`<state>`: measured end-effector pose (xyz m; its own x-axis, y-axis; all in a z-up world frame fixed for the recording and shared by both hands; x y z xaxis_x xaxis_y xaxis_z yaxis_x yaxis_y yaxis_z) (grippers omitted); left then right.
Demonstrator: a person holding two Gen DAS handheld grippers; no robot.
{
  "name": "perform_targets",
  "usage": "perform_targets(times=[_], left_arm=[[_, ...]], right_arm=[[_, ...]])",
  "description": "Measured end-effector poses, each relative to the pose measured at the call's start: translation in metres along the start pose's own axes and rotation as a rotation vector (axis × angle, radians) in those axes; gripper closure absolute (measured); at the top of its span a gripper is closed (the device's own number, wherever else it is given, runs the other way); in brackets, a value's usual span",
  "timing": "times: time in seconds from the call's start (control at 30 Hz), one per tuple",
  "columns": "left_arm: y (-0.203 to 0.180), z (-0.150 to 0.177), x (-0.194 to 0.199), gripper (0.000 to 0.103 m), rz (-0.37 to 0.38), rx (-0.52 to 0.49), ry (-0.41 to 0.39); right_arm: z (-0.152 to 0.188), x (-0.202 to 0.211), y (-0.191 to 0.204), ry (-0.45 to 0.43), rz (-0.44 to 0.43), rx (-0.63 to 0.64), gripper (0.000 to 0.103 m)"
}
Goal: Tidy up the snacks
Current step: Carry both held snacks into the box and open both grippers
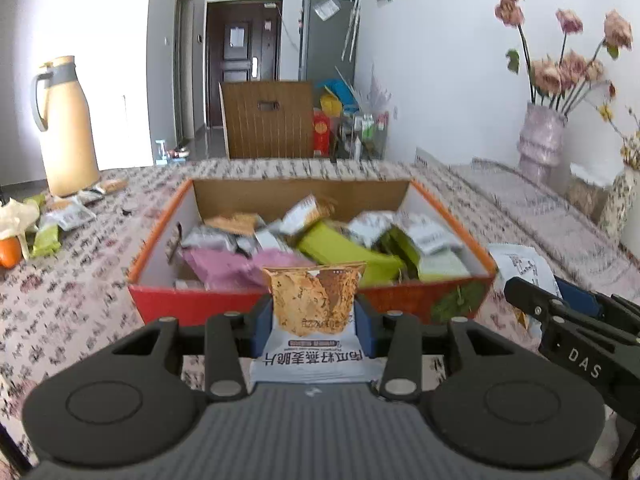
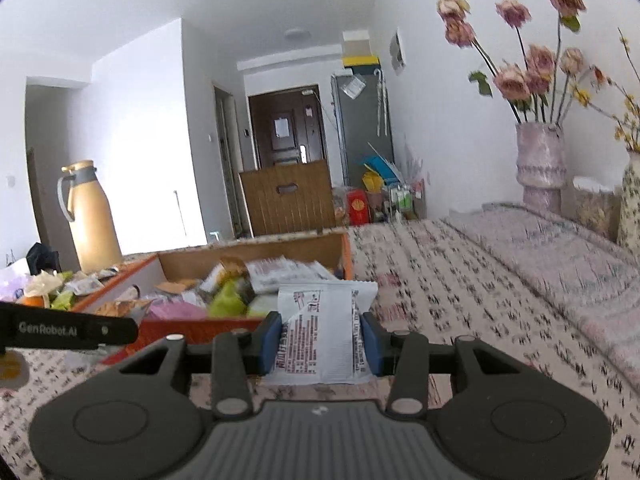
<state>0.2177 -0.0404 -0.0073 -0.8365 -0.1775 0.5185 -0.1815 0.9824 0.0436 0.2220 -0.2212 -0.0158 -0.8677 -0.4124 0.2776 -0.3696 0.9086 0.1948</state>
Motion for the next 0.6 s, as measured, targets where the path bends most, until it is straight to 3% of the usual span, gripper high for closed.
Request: perform_targets(times=[0.27, 0.6], left_arm=[[0.02, -0.027, -0.003, 0.06, -0.013, 0.024, -0.051], [0.053, -0.059, -0.034, 0.06, -0.06, 0.055, -0.073]], right_arm=[[-0.031, -0.02, 0.028, -0.032, -0.032, 0.046, 0.061], [-0.054, -0.063, 0.057, -0.02, -0.048, 0.111, 0.061]])
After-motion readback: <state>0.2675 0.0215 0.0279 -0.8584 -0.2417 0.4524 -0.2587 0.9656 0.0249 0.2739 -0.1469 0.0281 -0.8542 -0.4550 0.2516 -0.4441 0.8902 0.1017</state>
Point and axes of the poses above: each gripper's, at about its wrist camera, not at the fingertips, and x roughly against the way its jaws point, y to its left, z to its underside, the point moved 10 cm from there along -x, roughly the way its jaws point, and after that the axes turned 10 degrees about -z, right-handed, at the moved point
